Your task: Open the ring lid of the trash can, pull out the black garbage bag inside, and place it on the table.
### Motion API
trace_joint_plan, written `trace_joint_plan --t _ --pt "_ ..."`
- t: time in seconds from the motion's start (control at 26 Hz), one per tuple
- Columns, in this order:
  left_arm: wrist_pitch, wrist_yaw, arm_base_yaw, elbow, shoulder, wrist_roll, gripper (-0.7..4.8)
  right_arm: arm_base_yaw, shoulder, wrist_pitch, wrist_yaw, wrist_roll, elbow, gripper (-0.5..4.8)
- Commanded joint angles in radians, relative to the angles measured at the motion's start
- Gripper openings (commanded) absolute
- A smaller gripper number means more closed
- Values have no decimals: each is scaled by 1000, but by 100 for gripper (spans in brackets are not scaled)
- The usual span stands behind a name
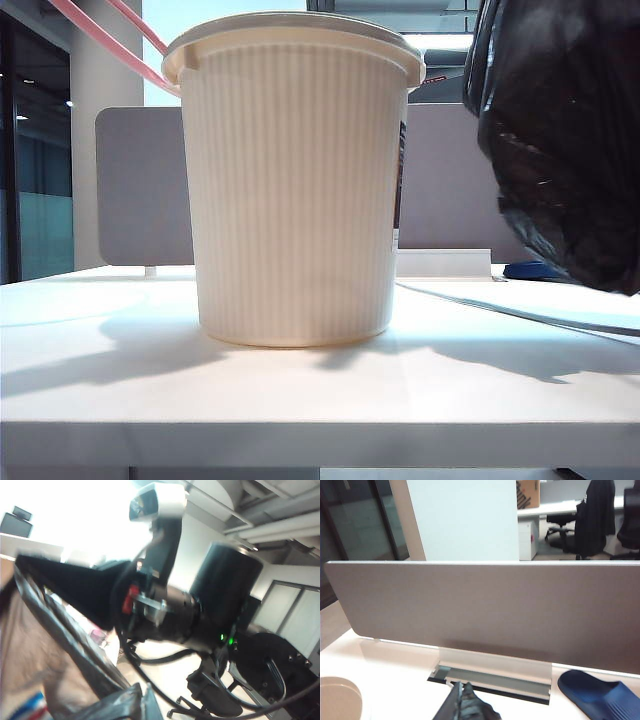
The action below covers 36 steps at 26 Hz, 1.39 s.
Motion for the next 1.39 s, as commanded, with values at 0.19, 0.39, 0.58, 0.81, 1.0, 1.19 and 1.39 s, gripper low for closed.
trace_joint_plan --t 0.19,0.39,0.58,0.81,1.0,1.19,1.39 --pt "20 -5 23 5 22 27 -6 0 -4 119 21 -2 -79 -5" --pt "19 -8 31 5 45 45 -6 0 17 144 28 1 -84 -5" --pt "12 -24 42 3 69 51 -6 0 22 163 28 -3 -95 -5" --pt "16 -31 51 3 104 51 -6 0 40 193 20 -3 -115 -5" --pt "21 -31 53 3 120 52 -6 1 40 266 9 25 -228 -5" --pt "8 -31 58 3 122 64 -6 3 40 325 -11 54 -327 -5" --pt "-26 -31 58 3 144 82 -6 5 40 330 -16 54 -352 -5"
